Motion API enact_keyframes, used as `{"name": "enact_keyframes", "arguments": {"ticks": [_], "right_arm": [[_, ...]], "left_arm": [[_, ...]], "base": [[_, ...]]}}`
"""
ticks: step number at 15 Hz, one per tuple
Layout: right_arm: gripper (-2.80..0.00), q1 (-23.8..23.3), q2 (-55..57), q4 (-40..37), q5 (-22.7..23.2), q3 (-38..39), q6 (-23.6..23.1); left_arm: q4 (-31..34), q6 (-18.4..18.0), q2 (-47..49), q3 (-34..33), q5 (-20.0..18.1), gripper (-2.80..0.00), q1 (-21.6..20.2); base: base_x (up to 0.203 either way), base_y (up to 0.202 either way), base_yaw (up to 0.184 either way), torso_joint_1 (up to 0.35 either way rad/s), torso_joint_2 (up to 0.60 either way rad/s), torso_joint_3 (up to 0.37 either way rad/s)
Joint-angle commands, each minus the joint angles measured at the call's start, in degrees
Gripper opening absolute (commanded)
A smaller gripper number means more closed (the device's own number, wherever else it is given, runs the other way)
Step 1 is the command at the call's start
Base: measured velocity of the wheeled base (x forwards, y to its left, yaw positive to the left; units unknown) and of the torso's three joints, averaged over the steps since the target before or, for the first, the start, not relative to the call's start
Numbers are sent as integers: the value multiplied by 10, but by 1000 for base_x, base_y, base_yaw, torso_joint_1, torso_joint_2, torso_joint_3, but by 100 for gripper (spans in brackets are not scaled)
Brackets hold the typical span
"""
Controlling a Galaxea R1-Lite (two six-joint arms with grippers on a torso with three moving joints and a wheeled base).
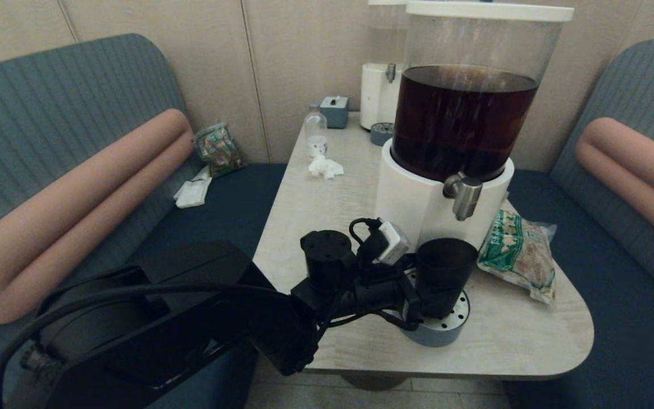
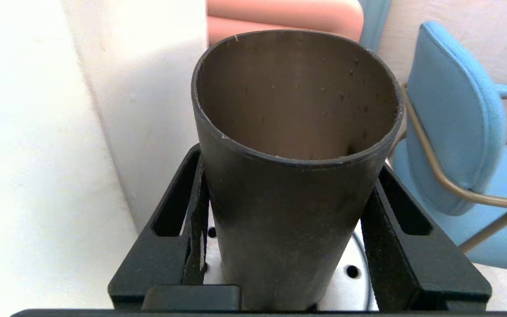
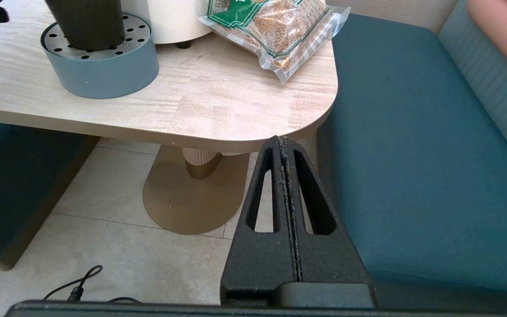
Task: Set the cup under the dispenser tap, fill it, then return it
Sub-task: Place the cup next to the water dispenser
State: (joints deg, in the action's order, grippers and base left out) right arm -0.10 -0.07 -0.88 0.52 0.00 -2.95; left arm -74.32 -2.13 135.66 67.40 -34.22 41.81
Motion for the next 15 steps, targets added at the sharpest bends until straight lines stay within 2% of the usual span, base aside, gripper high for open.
{"name": "enact_keyframes", "arguments": {"ticks": [1, 3, 4, 11, 15], "right_arm": [[-280, 0, 1, 0, 0, 0, 0], [-280, 0, 1, 0, 0, 0, 0], [-280, 0, 1, 0, 0, 0, -1], [-280, 0, 1, 0, 0, 0, 0], [-280, 0, 1, 0, 0, 0, -1]], "left_arm": [[-41, 26, -14, -17, -2, -280, 0], [-73, 53, -30, -43, 7, -280, 0], [-76, 56, -41, -59, 11, -280, -1], [-77, 57, -121, -162, 23, -280, -23], [-77, 58, -146, -201, 24, -280, -66]], "base": [[0, 0, 0, 0, 0, 0], [0, 0, 0, 0, 0, 0], [0, 0, 0, 0, 0, 0], [0, 0, 0, 0, 0, 0], [0, 0, 0, 0, 0, 0]]}}
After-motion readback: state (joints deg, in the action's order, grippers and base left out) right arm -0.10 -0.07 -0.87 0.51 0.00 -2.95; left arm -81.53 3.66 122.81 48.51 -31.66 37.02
